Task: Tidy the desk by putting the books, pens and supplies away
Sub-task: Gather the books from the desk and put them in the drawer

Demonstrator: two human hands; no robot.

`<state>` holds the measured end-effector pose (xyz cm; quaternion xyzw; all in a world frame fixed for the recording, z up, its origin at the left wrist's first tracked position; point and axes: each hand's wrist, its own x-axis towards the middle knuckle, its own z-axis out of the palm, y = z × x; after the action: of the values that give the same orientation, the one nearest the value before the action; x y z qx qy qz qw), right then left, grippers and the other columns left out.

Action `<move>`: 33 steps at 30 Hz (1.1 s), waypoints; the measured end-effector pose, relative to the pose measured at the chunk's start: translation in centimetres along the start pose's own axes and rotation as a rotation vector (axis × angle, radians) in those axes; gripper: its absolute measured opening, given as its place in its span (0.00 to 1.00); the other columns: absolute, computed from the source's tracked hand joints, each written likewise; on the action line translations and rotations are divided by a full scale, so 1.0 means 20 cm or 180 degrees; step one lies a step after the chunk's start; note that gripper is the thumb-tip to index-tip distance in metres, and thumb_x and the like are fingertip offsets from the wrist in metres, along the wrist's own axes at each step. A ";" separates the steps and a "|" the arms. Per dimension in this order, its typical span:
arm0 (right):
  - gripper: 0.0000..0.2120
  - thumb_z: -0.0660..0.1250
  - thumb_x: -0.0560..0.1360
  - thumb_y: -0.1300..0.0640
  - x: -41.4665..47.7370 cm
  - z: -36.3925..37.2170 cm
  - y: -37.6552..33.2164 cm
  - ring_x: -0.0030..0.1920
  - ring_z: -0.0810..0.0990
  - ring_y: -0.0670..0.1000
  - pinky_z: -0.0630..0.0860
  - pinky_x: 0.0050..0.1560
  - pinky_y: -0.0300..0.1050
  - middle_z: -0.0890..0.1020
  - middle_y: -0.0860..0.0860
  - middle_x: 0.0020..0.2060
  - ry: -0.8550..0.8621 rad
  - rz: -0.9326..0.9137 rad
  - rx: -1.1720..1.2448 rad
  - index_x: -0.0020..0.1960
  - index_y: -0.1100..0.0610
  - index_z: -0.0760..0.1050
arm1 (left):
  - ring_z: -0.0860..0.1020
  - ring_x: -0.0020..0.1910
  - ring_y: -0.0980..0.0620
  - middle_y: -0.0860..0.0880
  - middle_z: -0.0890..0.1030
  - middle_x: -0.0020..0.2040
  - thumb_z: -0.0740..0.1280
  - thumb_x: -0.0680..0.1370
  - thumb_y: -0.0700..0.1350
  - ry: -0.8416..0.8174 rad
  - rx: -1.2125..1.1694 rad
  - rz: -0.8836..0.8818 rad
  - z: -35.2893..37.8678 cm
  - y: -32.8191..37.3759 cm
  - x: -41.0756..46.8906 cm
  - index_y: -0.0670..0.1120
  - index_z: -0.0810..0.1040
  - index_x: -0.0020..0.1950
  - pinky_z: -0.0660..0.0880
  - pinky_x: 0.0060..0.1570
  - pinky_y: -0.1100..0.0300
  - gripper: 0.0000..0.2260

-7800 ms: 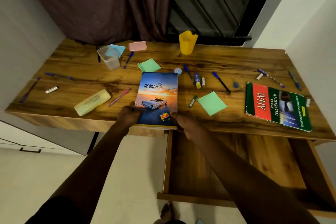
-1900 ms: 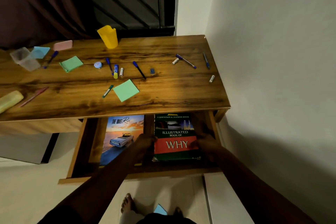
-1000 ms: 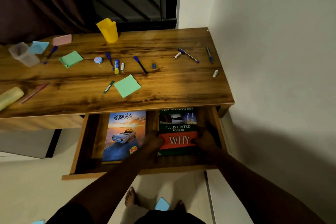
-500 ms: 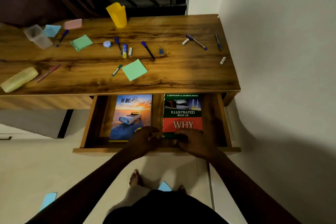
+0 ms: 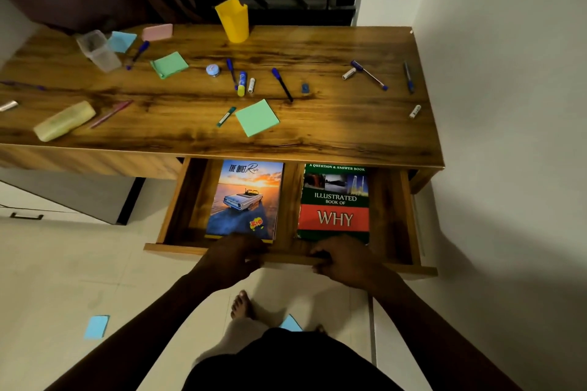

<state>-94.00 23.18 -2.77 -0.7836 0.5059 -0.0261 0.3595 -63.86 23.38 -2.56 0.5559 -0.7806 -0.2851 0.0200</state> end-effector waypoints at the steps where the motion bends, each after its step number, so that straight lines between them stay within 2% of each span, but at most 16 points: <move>1: 0.15 0.74 0.74 0.44 0.01 -0.01 0.00 0.53 0.80 0.46 0.79 0.55 0.48 0.85 0.44 0.53 0.0009 0.0004 -0.0003 0.58 0.46 0.83 | 0.82 0.55 0.59 0.59 0.83 0.57 0.73 0.76 0.55 0.0008 -0.0009 -0.0015 0.00 0.00 0.01 0.57 0.82 0.61 0.79 0.54 0.60 0.14; 11: 0.11 0.74 0.75 0.51 0.19 -0.17 0.03 0.54 0.81 0.46 0.77 0.57 0.42 0.86 0.45 0.53 0.0307 0.0166 -0.0112 0.57 0.48 0.84 | 0.82 0.56 0.55 0.55 0.85 0.57 0.72 0.77 0.49 0.0341 0.0068 -0.0058 -0.10 0.01 0.28 0.53 0.83 0.62 0.79 0.54 0.58 0.13; 14: 0.11 0.72 0.76 0.52 0.27 -0.23 0.05 0.54 0.82 0.47 0.79 0.58 0.46 0.85 0.45 0.53 0.0317 0.0273 -0.0215 0.58 0.47 0.82 | 0.82 0.56 0.52 0.53 0.85 0.57 0.71 0.77 0.48 0.0439 0.0155 -0.0026 -0.14 0.01 0.38 0.52 0.83 0.62 0.79 0.54 0.56 0.13; 16: 0.13 0.71 0.77 0.51 0.31 -0.26 0.05 0.58 0.81 0.49 0.78 0.57 0.45 0.84 0.46 0.56 0.0446 0.0308 -0.0418 0.61 0.47 0.81 | 0.81 0.58 0.49 0.51 0.84 0.58 0.72 0.76 0.47 0.0556 0.0300 0.0034 -0.16 0.02 0.44 0.52 0.82 0.62 0.79 0.55 0.54 0.14; 18: 0.19 0.71 0.76 0.51 0.34 -0.28 0.05 0.64 0.77 0.50 0.78 0.60 0.47 0.80 0.47 0.63 0.0829 0.0222 -0.0741 0.66 0.48 0.77 | 0.77 0.64 0.47 0.50 0.79 0.65 0.74 0.75 0.48 0.0744 0.0522 0.0077 -0.19 0.02 0.50 0.52 0.78 0.67 0.79 0.57 0.52 0.20; 20: 0.29 0.73 0.74 0.51 0.38 -0.31 0.05 0.71 0.70 0.53 0.76 0.65 0.50 0.73 0.47 0.70 0.1204 0.0102 -0.1084 0.73 0.47 0.70 | 0.69 0.72 0.46 0.49 0.70 0.73 0.76 0.73 0.49 0.0893 0.0784 0.0080 -0.22 0.03 0.56 0.52 0.69 0.75 0.77 0.63 0.50 0.32; 22: 0.38 0.75 0.71 0.50 0.42 -0.33 0.05 0.75 0.66 0.54 0.72 0.69 0.52 0.67 0.49 0.75 0.1340 0.0128 -0.1320 0.78 0.48 0.63 | 0.62 0.78 0.44 0.48 0.63 0.79 0.76 0.73 0.49 0.0910 0.0890 0.0146 -0.24 0.02 0.63 0.52 0.58 0.81 0.71 0.70 0.48 0.41; 24: 0.42 0.76 0.71 0.50 0.48 -0.36 0.06 0.77 0.64 0.55 0.68 0.73 0.54 0.64 0.50 0.77 0.1341 0.0222 -0.1377 0.79 0.50 0.60 | 0.59 0.80 0.44 0.48 0.60 0.81 0.76 0.74 0.48 0.0824 0.0950 0.0117 -0.27 0.02 0.68 0.51 0.53 0.83 0.68 0.73 0.47 0.44; 26: 0.39 0.75 0.72 0.50 0.53 -0.38 0.08 0.76 0.65 0.55 0.69 0.73 0.54 0.65 0.50 0.77 0.1328 0.0288 -0.1395 0.78 0.51 0.62 | 0.61 0.78 0.43 0.47 0.61 0.80 0.75 0.74 0.46 0.0725 0.1059 0.0104 -0.29 0.02 0.73 0.49 0.55 0.82 0.71 0.71 0.45 0.42; 29: 0.31 0.73 0.74 0.50 0.57 -0.39 0.10 0.69 0.72 0.55 0.73 0.67 0.51 0.72 0.50 0.70 0.1412 0.0302 -0.1413 0.74 0.51 0.68 | 0.64 0.76 0.41 0.46 0.64 0.78 0.74 0.74 0.41 0.0678 0.1309 0.0199 -0.33 0.03 0.78 0.47 0.64 0.79 0.77 0.65 0.45 0.36; 33: 0.22 0.68 0.75 0.53 0.61 -0.37 0.08 0.61 0.75 0.53 0.74 0.60 0.47 0.76 0.50 0.62 0.1755 0.0333 -0.1562 0.68 0.52 0.72 | 0.69 0.75 0.42 0.47 0.69 0.76 0.73 0.75 0.40 0.0747 0.1603 0.0332 -0.36 0.01 0.81 0.48 0.69 0.76 0.77 0.63 0.47 0.30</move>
<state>-92.17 8.98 -2.19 -0.7831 0.6143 -0.0956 0.0121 -67.62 6.13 -1.03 0.5316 -0.8467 -0.0144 -0.0138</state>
